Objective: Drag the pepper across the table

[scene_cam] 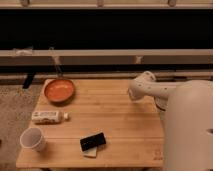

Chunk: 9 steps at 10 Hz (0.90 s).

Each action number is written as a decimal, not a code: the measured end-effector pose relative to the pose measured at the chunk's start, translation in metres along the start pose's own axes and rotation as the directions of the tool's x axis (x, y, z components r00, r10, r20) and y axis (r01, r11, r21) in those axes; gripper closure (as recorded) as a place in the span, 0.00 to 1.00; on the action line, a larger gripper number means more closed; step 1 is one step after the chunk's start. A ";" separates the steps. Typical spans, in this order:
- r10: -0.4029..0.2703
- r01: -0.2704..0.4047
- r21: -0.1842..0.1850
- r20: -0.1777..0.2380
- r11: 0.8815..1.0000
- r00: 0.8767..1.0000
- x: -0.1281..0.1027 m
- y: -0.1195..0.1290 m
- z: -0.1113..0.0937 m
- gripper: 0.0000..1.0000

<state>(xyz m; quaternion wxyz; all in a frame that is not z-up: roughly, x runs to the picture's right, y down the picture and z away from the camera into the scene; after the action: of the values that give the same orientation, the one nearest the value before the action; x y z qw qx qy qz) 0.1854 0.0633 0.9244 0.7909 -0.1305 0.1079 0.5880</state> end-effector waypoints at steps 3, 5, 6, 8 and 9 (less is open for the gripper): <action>-0.019 0.016 0.048 0.063 0.999 0.998 -0.014 -0.014 -0.002 0.20; -0.039 0.033 0.060 0.102 0.998 0.994 -0.022 -0.016 -0.003 0.20; -0.040 0.034 0.062 0.107 0.998 0.993 -0.023 -0.017 -0.003 0.20; -0.041 0.034 0.062 0.107 0.997 0.993 -0.023 -0.017 -0.002 0.20; -0.041 0.034 0.062 0.107 0.997 0.993 -0.023 -0.017 -0.002 0.20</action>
<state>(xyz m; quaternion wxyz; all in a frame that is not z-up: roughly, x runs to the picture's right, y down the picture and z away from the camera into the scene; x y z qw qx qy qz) 0.1951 0.0374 0.9308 0.8101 -0.0765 0.0803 0.5757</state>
